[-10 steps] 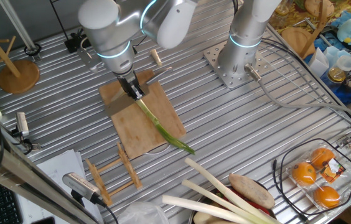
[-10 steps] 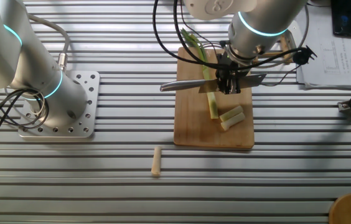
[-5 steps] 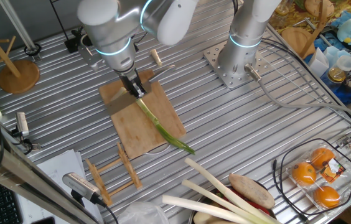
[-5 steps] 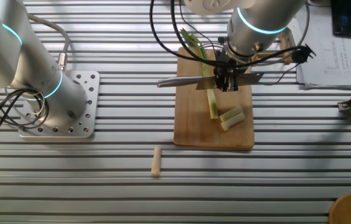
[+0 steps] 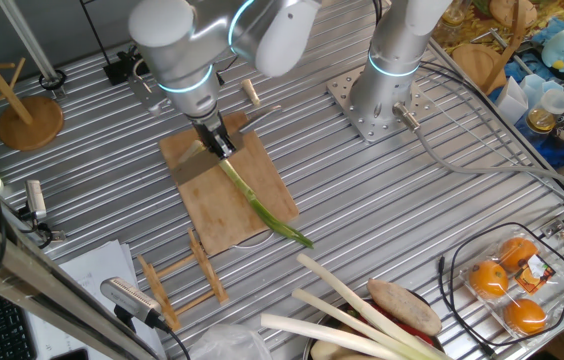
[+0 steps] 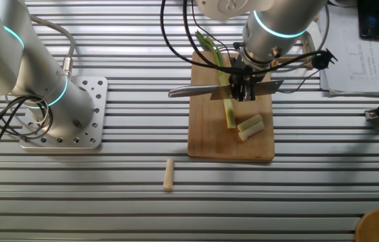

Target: Chop the scallions

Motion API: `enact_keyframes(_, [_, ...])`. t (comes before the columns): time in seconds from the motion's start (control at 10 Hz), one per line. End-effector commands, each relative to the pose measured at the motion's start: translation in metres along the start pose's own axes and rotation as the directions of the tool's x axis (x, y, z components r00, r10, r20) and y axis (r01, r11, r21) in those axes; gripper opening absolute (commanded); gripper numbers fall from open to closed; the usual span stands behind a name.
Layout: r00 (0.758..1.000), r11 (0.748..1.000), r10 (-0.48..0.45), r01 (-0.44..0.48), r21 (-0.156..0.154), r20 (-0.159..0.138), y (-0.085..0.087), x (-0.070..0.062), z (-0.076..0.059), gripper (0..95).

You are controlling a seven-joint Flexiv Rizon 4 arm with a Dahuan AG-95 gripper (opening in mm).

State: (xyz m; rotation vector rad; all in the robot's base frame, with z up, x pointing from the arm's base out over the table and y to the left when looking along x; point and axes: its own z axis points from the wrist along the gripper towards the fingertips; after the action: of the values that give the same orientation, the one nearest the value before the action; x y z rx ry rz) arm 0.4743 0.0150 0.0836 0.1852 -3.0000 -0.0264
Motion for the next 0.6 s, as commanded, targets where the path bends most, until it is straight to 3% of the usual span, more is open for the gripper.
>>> enact_keyframes(0.1, [1.0, 1.0, 0.005, -0.006, 0.007, 0.029, 0.004, -0.0008, 0.0059, 0.0])
enact_keyframes(0.6, [0.997, 1.0, -0.019, 0.017, 0.017, 0.08, 0.0046, 0.0021, 0.0145, 0.0])
